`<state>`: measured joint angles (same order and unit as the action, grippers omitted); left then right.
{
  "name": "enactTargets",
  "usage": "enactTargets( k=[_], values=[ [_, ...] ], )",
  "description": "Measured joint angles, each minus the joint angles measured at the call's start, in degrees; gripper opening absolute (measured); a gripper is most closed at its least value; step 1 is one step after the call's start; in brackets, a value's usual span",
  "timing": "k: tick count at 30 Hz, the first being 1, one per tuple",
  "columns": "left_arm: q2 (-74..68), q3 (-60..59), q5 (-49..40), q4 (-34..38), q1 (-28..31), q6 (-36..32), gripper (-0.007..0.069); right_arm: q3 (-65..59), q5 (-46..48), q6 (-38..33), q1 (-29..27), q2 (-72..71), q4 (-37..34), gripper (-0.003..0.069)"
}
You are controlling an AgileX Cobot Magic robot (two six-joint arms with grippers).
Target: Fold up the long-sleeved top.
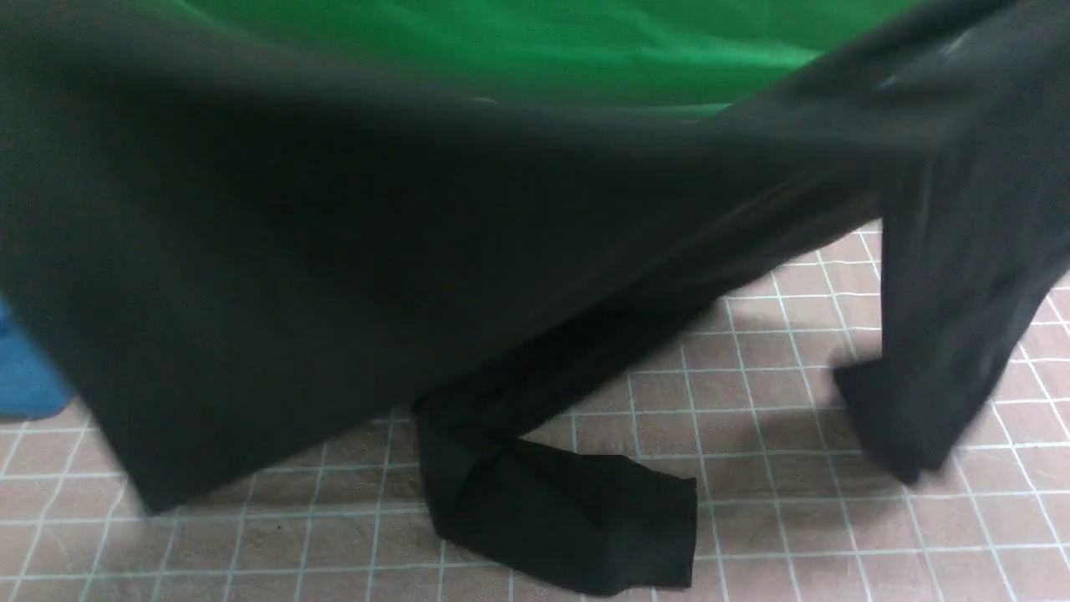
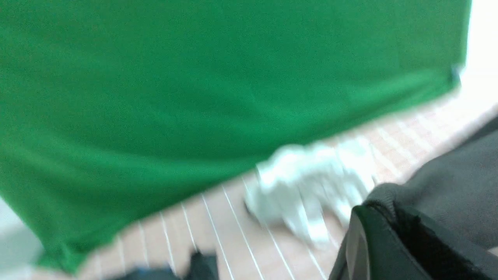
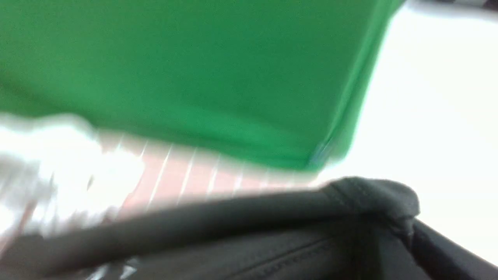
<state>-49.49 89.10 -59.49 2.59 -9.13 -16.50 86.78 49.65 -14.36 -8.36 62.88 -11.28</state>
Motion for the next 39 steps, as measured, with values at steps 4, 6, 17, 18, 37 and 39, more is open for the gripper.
enactTargets(
  k=[4,6,17,18,37,39],
  values=[
    [-7.08,15.68,-2.08,0.0,0.0,-1.71,0.0035,12.57,1.84,-0.78,-0.78,-0.31,0.14,0.0041],
    [-10.37,23.44,-2.22,-0.2,0.0,-2.57,0.0035,18.27,2.18,-1.4,-0.78,-0.31,0.14,0.0041],
    [-16.6,41.42,-6.43,1.4,0.0,-3.2,0.0035,35.59,9.95,-1.04,-0.78,-0.12,2.0,0.0041],
    [-16.81,38.92,-7.67,1.83,0.0,-3.2,0.0035,34.48,11.33,-0.45,-0.78,0.34,1.95,0.0041],
    [-37.39,14.55,32.37,5.89,9.53,-2.28,0.0035,9.81,-23.44,-6.15,0.51,21.99,-9.81,0.0041],
    [-40.6,27.92,33.81,7.04,10.78,-2.69,0.0035,20.26,-27.61,-6.4,0.62,23.49,-10.54,0.0041]
  ],
)
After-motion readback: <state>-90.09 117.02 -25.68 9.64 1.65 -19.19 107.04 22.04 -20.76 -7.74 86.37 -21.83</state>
